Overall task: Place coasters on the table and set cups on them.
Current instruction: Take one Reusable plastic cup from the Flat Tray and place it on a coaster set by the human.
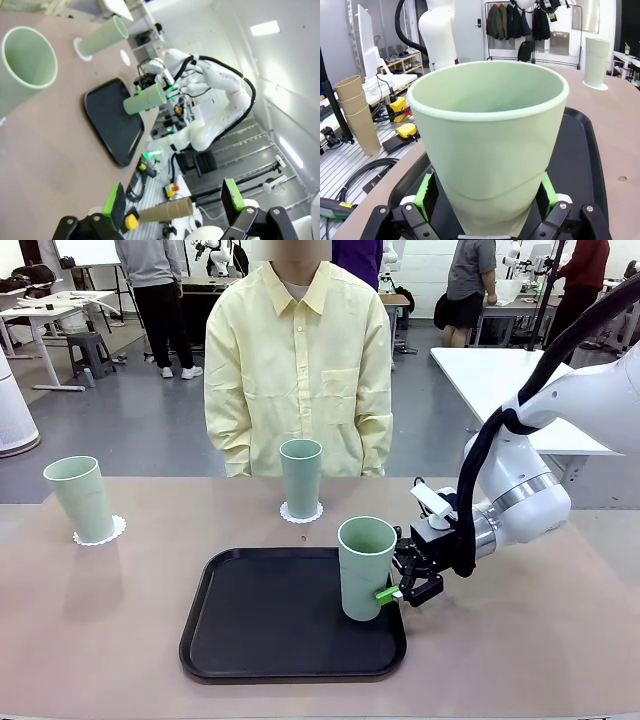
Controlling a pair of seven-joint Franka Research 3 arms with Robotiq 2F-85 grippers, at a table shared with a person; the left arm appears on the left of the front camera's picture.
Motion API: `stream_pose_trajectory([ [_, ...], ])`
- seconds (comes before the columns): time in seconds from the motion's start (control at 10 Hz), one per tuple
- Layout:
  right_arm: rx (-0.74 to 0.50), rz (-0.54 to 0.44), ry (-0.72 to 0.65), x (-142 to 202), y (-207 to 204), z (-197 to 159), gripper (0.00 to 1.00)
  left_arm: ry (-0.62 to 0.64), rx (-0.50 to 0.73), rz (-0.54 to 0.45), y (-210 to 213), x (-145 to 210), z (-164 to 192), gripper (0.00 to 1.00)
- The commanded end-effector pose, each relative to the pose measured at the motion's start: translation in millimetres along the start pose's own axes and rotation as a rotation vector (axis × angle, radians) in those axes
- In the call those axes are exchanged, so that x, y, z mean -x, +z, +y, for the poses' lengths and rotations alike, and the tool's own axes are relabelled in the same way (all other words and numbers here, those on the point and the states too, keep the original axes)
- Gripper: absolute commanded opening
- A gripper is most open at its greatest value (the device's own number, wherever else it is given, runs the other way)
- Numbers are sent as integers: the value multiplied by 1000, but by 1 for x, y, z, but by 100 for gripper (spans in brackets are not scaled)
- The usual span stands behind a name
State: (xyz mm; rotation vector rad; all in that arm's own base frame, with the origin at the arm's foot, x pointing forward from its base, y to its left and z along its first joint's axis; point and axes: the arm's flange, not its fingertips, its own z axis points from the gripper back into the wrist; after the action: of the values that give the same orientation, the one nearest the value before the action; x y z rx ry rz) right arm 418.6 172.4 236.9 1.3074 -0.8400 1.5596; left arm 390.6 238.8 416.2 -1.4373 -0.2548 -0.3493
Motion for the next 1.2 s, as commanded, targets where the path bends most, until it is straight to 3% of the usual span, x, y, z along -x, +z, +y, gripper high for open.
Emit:
stream_pose_trajectory([
  [0.0, 2, 2, -16, 5, -14, -9, 100, 0, 6, -1, 2, 1, -2, 100],
  [0.4, -55, -19, -29, 6, -29, -13, 100, 0, 6, -1, 2, 1, -2, 100],
  [0.5, -82, -18, -28, 7, -29, -12, 42, 0, 6, -1, 2, 1, -2, 100],
  [0.6, -86, -20, -29, 6, -29, -12, 42, 0, 6, -1, 2, 1, -2, 100],
  [0.7, -89, -21, -28, 6, -29, -12, 0, 0, 6, -1, 2, 1, -2, 100],
  [0.8, -89, -20, -29, 6, -28, -12, 40, 0, 6, -1, 2, 1, -2, 100],
  [0.9, -81, -20, -34, 5, -28, -12, 0, 0, 6, -1, 2, 1, -2, 100],
  [1.1, 47, -43, -52, -31, -11, -5, 0, 0, 6, -1, 2, 1, -2, 100],
])
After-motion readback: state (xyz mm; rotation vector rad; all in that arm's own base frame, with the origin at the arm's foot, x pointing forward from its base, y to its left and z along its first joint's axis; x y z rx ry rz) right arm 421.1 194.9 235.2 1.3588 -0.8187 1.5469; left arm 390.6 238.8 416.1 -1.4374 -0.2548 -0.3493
